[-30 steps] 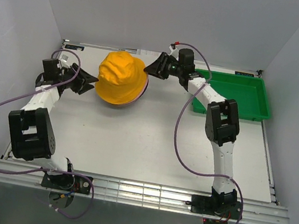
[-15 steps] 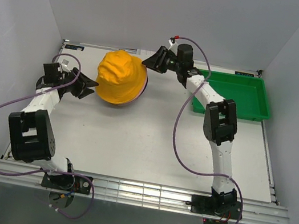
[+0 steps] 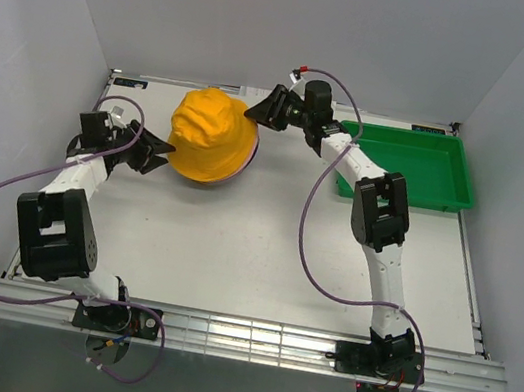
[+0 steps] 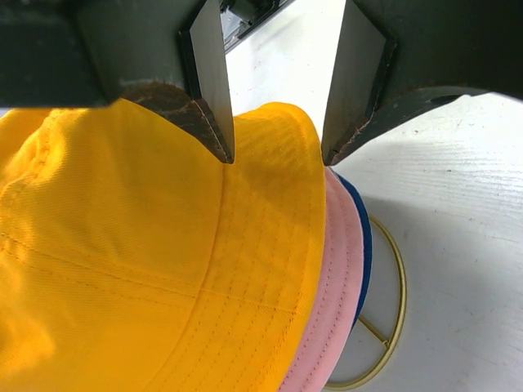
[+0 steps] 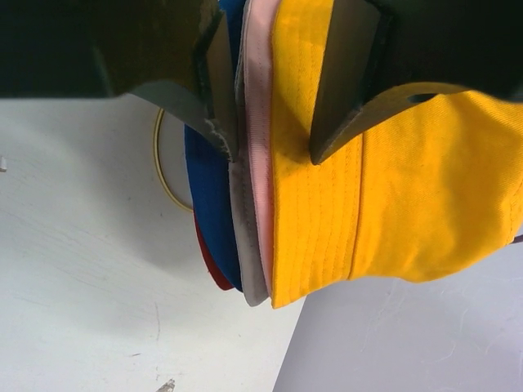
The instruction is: Stack the hats
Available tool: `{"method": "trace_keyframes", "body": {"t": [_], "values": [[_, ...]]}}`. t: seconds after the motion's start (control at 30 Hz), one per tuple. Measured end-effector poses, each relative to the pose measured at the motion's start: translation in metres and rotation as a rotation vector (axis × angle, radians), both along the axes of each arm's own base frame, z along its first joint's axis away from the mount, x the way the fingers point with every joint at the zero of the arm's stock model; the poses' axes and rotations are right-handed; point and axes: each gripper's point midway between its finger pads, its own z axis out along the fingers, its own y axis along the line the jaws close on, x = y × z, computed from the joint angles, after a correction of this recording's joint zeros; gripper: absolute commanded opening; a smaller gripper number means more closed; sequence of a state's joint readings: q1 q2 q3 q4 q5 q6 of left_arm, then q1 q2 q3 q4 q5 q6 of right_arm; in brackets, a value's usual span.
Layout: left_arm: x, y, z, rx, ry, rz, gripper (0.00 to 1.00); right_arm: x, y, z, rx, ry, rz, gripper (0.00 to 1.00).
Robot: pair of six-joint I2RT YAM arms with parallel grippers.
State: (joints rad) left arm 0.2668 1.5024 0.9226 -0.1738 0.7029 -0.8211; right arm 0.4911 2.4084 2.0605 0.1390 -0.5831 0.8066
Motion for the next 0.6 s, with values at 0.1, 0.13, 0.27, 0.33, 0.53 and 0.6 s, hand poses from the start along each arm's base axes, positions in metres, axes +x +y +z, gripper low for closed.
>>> {"method": "trace_keyframes", "body": {"t": [0.1,0.13,0.27,0.33,0.53,0.6], "values": [[0.003,-0.002,-0.002,-0.006,0.000,-0.001,0.56,-0.002,0.000,-0.007,0.002,0.005,0.001,0.36],[0.004,-0.002,-0.002,-0.008,-0.001,-0.001,0.56,-0.003,0.000,-0.010,0.001,0.008,0.002,0.33],[0.007,-0.004,-0.003,-0.018,-0.002,0.000,0.55,-0.009,-0.003,-0.022,-0.005,0.037,-0.001,0.25],[0.009,-0.005,-0.003,-0.021,-0.004,0.003,0.54,-0.013,-0.005,-0.024,-0.005,0.044,-0.003,0.22],[0.013,-0.003,-0.007,-0.029,0.001,0.020,0.36,-0.019,-0.009,-0.024,-0.007,0.046,-0.008,0.12],[0.015,-0.003,-0.008,-0.035,0.005,0.027,0.21,-0.021,-0.010,-0.026,-0.010,0.052,-0.007,0.10]]}}
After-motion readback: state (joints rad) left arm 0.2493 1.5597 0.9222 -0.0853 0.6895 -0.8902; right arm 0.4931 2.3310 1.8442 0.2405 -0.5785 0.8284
